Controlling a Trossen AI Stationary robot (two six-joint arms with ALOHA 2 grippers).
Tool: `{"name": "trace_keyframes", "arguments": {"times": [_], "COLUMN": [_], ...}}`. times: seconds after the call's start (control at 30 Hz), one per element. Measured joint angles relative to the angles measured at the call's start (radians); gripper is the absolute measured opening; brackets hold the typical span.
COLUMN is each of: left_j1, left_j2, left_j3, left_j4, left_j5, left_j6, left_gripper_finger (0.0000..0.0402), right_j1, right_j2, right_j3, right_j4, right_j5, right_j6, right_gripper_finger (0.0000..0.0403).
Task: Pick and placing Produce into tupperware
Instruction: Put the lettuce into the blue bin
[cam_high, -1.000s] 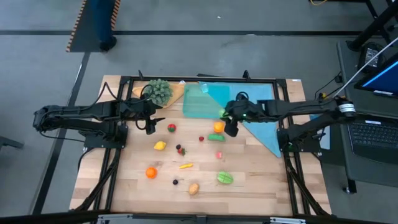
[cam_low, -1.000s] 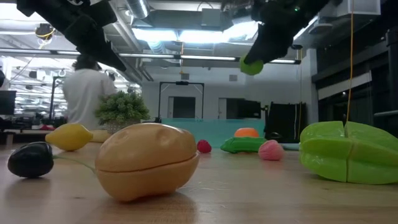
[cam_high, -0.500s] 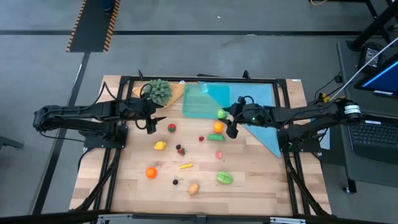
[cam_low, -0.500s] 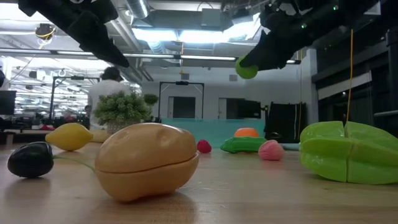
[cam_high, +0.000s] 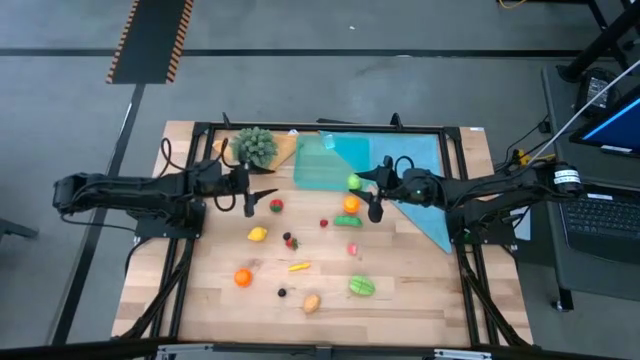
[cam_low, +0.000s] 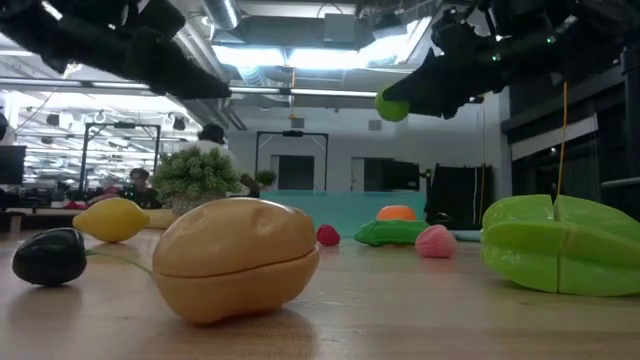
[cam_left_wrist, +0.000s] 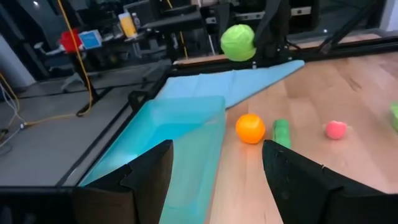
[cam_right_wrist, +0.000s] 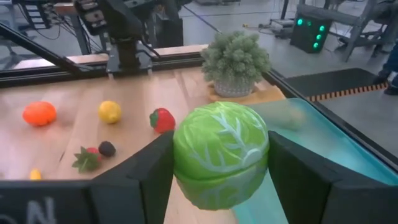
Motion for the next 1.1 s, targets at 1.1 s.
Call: {"name": "trace_keyframes", "arguments": {"times": [1.1], "left_j1": [0.177], "left_j2": [0.000], "left_j3": [-0.094], "left_j4": [0.199], "left_j5": [0.023], "left_j6": [-0.056], "left_gripper_finger": [0.0240], "right_j1": [-0.145], "right_j2": [0.000], "right_j3": [0.000], "right_j4": [0.014], "right_j5": [-0.045], "right_j6": [-0.016], "right_gripper_finger": [0.0224]}}
